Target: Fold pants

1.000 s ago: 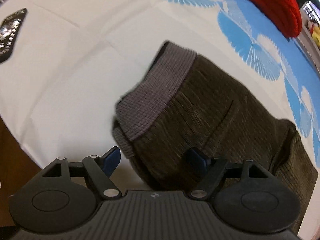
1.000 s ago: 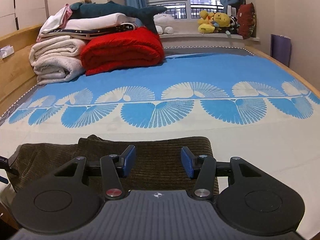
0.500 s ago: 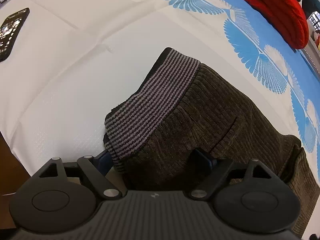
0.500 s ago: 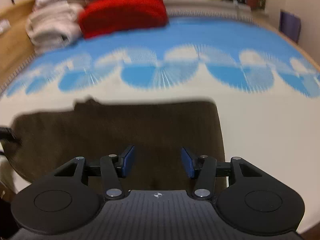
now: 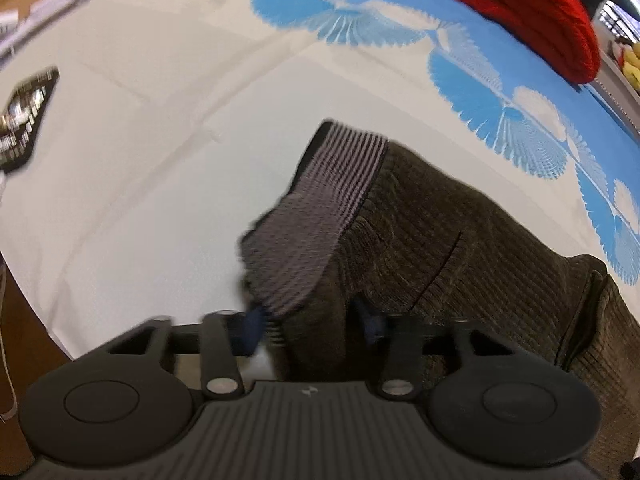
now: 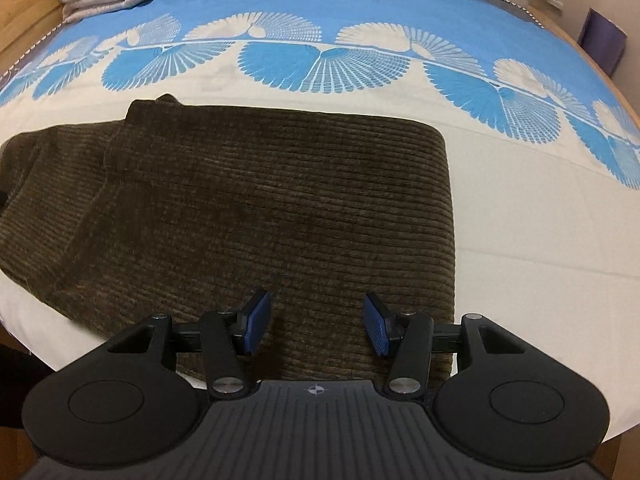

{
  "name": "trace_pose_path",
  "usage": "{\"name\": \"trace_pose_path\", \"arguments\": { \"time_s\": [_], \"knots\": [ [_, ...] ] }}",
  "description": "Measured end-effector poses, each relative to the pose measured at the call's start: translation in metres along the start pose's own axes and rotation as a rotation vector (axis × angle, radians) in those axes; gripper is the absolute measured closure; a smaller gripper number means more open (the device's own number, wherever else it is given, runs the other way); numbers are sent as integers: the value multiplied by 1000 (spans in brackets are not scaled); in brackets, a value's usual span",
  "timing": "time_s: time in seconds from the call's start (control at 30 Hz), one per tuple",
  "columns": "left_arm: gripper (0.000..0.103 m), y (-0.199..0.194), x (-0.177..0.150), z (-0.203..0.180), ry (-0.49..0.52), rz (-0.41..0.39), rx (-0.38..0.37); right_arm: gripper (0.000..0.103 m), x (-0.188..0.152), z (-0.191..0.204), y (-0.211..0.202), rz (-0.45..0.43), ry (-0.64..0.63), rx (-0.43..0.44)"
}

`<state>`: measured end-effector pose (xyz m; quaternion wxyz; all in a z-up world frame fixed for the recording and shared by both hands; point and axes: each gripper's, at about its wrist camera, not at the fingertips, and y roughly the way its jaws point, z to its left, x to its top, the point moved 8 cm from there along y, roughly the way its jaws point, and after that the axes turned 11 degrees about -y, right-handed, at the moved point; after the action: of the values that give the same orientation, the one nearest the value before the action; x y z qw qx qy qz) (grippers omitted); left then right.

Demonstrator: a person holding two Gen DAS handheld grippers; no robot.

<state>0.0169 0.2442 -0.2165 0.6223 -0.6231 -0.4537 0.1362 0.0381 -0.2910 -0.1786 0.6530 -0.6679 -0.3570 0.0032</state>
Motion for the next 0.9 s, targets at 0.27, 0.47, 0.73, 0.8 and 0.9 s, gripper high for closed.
{"name": "trace_pose_path", "arguments": {
  "time_s": [0.27, 0.47, 0.73, 0.8, 0.9],
  "knots": [
    [74, -82, -3, -65, 234, -337, -135, 50, -1, 2, 4, 24, -11, -10],
    [75, -176, -64, -178, 504, -614, -438, 50, -7, -5, 4, 28, 25, -12],
    [61, -167, -254, -317, 995, -418, -711, 49, -23, -97, -41, -217, 589, 80],
    [55, -142, -276, -318, 1076, -236, -733, 46, -34, -110, -39, -221, 700, 140],
    [47, -147, -245, -306, 960, -131, -812, 39, -40, -114, -33, -200, 764, 182]
  ]
}}
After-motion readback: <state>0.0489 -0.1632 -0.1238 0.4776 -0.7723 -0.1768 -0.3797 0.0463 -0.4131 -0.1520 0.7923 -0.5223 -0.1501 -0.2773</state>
